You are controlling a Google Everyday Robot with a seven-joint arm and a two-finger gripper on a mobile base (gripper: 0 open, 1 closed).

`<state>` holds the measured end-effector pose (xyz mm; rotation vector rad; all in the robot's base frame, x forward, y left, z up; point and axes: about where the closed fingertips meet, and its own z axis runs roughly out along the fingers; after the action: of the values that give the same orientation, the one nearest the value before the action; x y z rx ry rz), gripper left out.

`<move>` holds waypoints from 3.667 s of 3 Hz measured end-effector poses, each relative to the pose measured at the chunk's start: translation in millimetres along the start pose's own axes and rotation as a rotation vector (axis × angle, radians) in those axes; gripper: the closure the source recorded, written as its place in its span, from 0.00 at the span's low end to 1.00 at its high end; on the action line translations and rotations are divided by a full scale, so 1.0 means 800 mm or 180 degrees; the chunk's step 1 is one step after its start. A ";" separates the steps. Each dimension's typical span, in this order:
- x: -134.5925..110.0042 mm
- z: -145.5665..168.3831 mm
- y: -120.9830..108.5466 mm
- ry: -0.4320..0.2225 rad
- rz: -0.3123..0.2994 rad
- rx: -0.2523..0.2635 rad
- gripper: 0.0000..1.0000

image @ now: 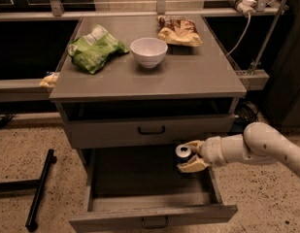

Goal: Pick pepsi can from middle drawer and place on counter

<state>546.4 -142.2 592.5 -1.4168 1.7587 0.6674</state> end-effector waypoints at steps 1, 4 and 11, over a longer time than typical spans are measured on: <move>0.000 0.000 0.000 -0.0002 0.0002 -0.0002 1.00; -0.148 -0.103 -0.016 -0.0432 -0.0175 0.0109 1.00; -0.360 -0.230 -0.162 -0.0467 -0.0084 0.0587 1.00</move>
Offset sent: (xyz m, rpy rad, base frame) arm 0.0034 0.0095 0.0551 0.1839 -0.0497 0.0349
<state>653.3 -155.5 941.8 -1.2326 1.6394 0.5650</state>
